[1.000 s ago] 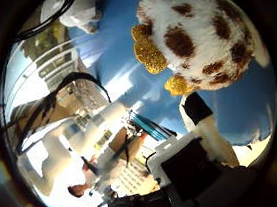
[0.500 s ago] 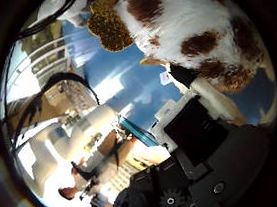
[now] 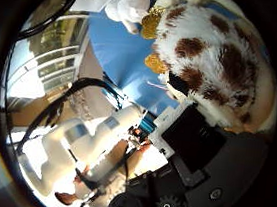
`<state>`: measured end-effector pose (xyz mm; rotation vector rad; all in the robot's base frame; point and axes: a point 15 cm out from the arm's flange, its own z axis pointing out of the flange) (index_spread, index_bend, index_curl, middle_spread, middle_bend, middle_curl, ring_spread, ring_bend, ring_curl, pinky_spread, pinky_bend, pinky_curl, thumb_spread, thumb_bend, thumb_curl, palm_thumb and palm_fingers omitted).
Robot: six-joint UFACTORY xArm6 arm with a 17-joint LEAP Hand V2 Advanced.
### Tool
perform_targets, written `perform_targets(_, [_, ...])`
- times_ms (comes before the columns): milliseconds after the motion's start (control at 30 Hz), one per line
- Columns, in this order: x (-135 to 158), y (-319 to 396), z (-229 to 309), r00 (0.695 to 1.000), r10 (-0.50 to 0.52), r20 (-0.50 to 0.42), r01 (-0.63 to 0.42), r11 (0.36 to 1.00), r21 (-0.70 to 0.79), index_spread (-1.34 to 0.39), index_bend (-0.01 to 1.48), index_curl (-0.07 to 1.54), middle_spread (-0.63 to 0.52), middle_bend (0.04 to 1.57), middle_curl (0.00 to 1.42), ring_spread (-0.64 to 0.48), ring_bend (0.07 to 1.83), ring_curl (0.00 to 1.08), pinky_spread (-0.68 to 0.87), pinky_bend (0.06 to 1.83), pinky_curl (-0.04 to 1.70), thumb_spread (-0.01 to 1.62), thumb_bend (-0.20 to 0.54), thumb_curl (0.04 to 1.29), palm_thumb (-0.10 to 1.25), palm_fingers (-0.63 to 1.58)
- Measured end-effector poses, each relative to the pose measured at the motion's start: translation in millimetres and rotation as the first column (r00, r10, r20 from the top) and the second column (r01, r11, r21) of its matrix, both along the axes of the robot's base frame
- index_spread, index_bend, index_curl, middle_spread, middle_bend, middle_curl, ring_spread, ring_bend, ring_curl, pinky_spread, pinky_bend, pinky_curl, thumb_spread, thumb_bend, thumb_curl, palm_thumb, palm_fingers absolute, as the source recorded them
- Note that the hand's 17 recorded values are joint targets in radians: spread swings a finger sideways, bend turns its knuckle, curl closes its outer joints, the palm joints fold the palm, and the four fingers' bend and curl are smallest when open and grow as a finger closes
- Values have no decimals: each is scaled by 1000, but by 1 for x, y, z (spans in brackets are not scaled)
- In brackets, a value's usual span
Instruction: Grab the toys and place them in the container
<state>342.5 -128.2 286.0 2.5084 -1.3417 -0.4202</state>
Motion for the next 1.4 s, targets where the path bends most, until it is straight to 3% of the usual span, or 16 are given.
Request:
perform_targets(133, [12, 39, 57, 995, 5, 100, -11, 998, 59, -1037, 612, 701, -273, 1263, 1042, -143, 1440, 916, 126, 1660, 705, 1094, -14, 676, 987, 805])
perform_targets(367, [23, 146, 159, 969, -80, 235, 22, 971, 238, -1118, 624, 906, -266, 1317, 1091, -148, 1521, 925, 108, 1716, 768, 1087, -11, 729, 1000, 732])
perform_targets(567, [34, 227, 203, 946, -108, 306, 10, 953, 304, -1156, 611, 1057, -258, 1353, 1111, -148, 1567, 922, 101, 1738, 803, 1079, -14, 762, 1000, 692])
perform_targets(833, [82, 327, 202, 891, -143, 431, -31, 927, 373, -1177, 588, 1215, -248, 1386, 1118, -145, 1604, 910, 96, 1750, 835, 1056, -14, 800, 1002, 664])
perform_targets(1167, [184, 416, 161, 784, -258, 565, -46, 883, 466, -1177, 568, 1349, -236, 1407, 1111, -140, 1628, 890, 94, 1741, 858, 1033, -16, 833, 989, 665])
perform_targets(1400, [222, 445, 97, 780, -277, 561, -20, 885, 465, -1161, 561, 1429, -228, 1416, 1100, -137, 1636, 873, 85, 1723, 876, 1018, -38, 830, 880, 668])
